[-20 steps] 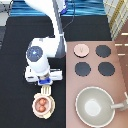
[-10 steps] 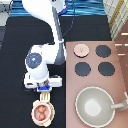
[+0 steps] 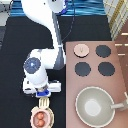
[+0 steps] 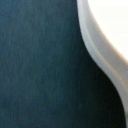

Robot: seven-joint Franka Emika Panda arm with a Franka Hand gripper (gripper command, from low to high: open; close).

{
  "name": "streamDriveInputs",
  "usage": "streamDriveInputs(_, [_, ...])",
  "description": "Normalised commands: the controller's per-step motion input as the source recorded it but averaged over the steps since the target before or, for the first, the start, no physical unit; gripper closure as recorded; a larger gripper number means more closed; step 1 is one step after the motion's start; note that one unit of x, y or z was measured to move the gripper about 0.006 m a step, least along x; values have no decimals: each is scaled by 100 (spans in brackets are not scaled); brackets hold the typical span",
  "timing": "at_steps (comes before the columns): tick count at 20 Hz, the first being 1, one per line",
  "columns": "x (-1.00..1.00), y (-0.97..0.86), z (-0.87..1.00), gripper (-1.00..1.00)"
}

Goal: Take the lid off the pot, put the pot on the plate, and use the tool to push the pot to the front of the table.

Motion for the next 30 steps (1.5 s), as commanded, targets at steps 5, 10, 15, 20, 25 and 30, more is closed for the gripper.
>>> streamDriveInputs(5, [-93, 31, 57, 100])
streamDriveInputs(10, [-100, 39, 57, 100])
streamDriveInputs(15, [-100, 17, 35, 100])
streamDriveInputs(20, [-100, 0, 8, 100])
streamDriveInputs(25, [-93, -10, -21, 100])
streamDriveInputs(30, [-95, 7, -64, 100])
